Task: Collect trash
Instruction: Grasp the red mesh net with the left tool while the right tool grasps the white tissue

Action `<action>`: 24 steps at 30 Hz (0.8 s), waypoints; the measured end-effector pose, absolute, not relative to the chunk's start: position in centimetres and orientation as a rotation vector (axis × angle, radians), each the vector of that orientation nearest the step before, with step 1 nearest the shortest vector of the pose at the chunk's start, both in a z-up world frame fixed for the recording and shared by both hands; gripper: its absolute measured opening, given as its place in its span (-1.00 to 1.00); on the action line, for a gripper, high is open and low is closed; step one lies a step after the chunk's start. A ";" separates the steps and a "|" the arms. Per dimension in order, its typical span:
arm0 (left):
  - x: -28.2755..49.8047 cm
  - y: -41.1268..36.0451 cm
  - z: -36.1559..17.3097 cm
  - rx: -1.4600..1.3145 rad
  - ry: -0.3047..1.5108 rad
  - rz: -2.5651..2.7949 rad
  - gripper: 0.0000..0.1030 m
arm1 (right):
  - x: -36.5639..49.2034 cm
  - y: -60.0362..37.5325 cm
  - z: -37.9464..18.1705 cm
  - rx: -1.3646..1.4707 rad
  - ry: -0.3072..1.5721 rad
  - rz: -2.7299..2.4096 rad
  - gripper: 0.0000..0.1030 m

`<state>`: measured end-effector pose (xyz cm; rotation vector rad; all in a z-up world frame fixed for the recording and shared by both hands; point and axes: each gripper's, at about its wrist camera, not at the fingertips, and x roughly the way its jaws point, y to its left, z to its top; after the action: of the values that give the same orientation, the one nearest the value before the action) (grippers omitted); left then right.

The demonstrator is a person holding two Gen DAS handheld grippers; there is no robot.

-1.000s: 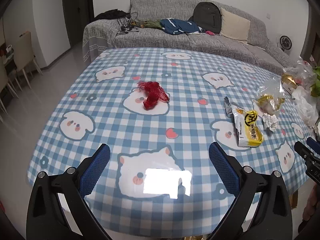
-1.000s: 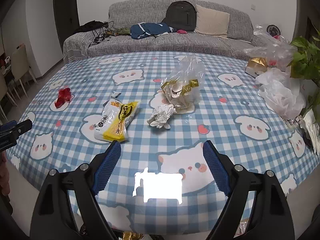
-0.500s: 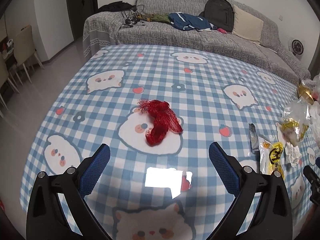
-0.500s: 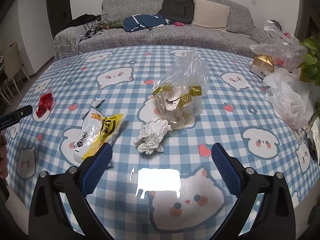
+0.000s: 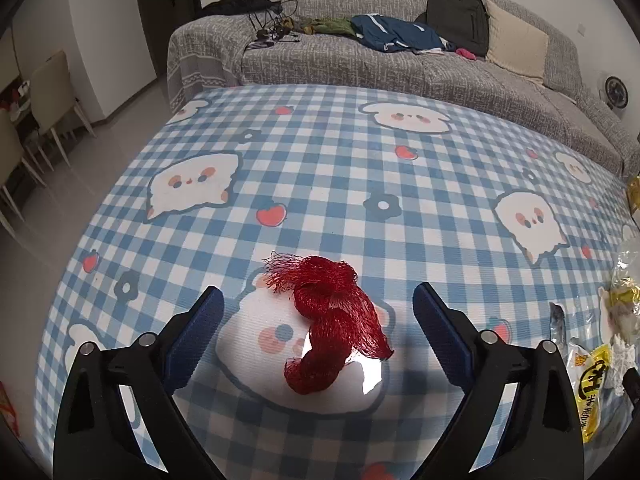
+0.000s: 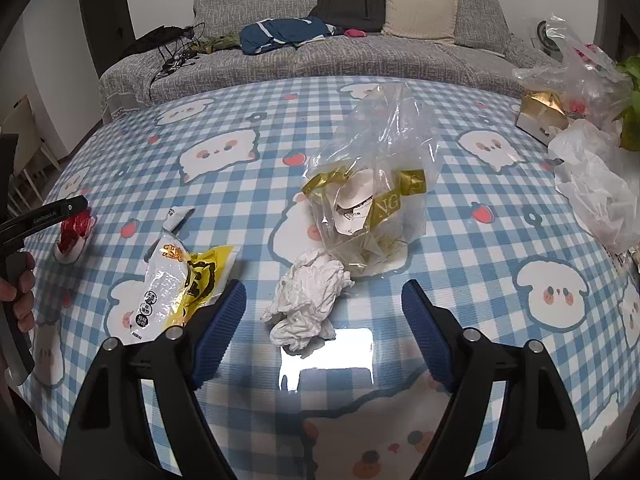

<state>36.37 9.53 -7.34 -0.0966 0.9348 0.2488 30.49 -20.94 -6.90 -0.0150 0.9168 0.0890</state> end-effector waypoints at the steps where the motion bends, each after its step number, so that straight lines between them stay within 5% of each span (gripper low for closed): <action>1: 36.6 9.7 -7.7 -0.108 0.943 0.247 0.67 | 30.6 -20.8 -7.1 -0.018 0.922 0.090 0.35; 8: 37.1 9.6 -9.1 -0.116 0.977 0.238 0.34 | 31.1 -20.1 -8.1 -0.031 0.962 0.112 -0.11; 13: 36.9 9.1 -8.8 -0.094 0.974 0.238 -0.18 | 31.3 -19.7 -8.8 -0.049 0.984 0.125 -0.46; 18: 36.8 9.2 -8.7 -0.097 0.967 0.249 -0.53 | 31.2 -19.4 -8.7 -0.053 0.981 0.132 -0.63; 24: 36.4 8.9 -8.7 -0.089 0.961 0.248 -0.68 | 31.2 -19.4 -8.7 -0.055 0.980 0.134 -0.72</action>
<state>36.37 8.94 -8.65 -0.0888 0.9614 0.2476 31.20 -19.43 -8.70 -0.0553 0.9798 0.1335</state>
